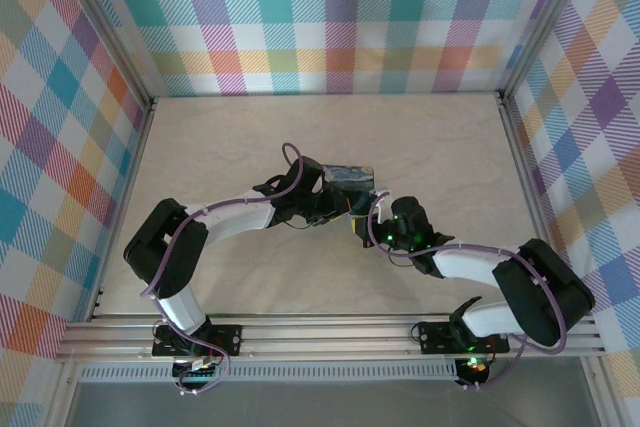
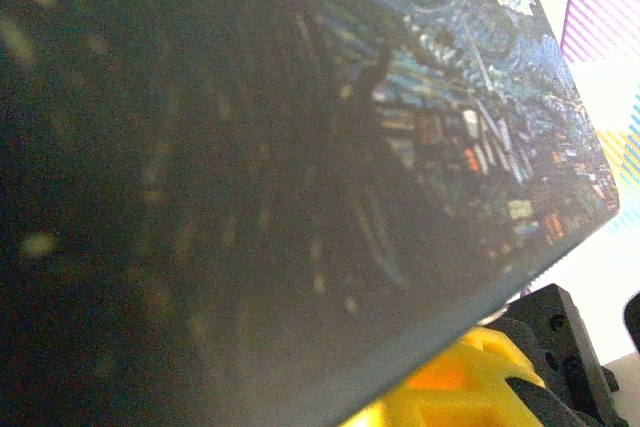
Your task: Unlock a padlock with a key
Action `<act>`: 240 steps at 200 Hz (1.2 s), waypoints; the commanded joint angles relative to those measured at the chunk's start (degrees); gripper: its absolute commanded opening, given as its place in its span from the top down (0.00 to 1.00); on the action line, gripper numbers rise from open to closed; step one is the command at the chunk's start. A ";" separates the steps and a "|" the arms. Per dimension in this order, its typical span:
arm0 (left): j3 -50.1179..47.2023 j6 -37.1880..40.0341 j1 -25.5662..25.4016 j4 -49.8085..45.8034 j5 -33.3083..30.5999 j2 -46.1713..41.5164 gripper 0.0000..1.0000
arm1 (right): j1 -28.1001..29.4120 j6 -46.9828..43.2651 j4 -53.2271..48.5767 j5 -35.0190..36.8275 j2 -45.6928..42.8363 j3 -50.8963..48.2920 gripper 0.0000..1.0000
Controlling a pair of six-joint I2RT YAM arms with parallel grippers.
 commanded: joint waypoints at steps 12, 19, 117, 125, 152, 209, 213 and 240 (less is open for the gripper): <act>1.55 0.02 -0.29 0.40 1.18 -2.22 0.87 | 0.33 0.93 3.52 0.82 0.40 1.60 1.00; 1.56 -0.05 -0.27 0.40 1.16 -2.22 0.87 | 0.31 0.93 3.70 0.92 0.41 1.60 1.00; 1.47 -0.83 -0.27 0.44 1.27 -2.33 0.88 | 0.56 -1.05 10.18 1.41 1.93 0.81 1.00; 1.47 -0.93 -0.29 0.40 1.40 -2.29 0.87 | 0.65 -1.55 10.48 1.65 2.18 0.89 1.00; 1.56 -1.29 -0.25 0.60 1.60 -2.30 0.88 | 1.01 -2.98 10.94 2.61 2.93 1.31 1.00; 1.64 -1.55 -0.29 0.49 1.62 -2.35 0.88 | 1.28 -4.34 12.38 4.14 3.65 1.34 1.00; 1.64 -1.59 -0.29 0.49 1.71 -2.29 0.88 | 1.34 -4.35 12.49 4.11 3.65 1.34 1.00; 1.86 -1.62 -0.25 0.42 1.74 -2.13 0.88 | 1.29 -4.13 12.52 3.92 3.83 1.81 1.00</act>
